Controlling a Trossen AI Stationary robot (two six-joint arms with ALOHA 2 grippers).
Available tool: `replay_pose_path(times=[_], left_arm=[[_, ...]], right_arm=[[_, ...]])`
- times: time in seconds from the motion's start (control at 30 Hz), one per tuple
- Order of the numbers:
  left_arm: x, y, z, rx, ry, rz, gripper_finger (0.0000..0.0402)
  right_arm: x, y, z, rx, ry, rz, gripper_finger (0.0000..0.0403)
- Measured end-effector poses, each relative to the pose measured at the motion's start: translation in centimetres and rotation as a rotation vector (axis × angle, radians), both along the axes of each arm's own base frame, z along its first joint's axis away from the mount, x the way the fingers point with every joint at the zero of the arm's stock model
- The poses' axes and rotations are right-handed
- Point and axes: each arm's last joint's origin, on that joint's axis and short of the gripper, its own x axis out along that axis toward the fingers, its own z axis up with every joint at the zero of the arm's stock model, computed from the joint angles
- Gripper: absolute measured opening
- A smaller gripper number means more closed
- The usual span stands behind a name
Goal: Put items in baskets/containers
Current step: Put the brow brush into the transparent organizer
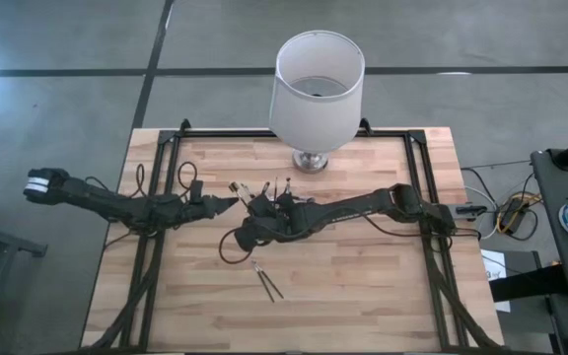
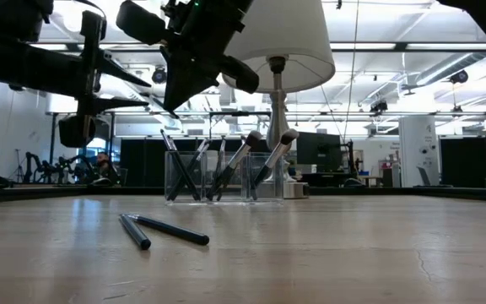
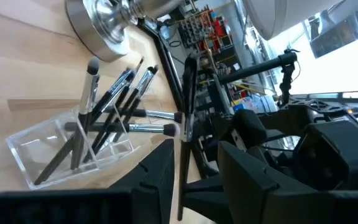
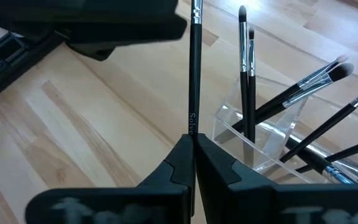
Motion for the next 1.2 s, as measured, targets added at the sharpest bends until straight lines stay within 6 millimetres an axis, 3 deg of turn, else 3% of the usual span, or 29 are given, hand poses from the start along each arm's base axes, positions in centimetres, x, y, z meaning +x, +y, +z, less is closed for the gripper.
replay_pose_path(times=[1.2], left_arm=[[1.1, 0.0, -0.2, 0.057, -0.011, -0.023, 0.0117]], right_arm=[[1.0, -0.7, 0.8, 0.005, -0.145, -0.049, 0.0008]])
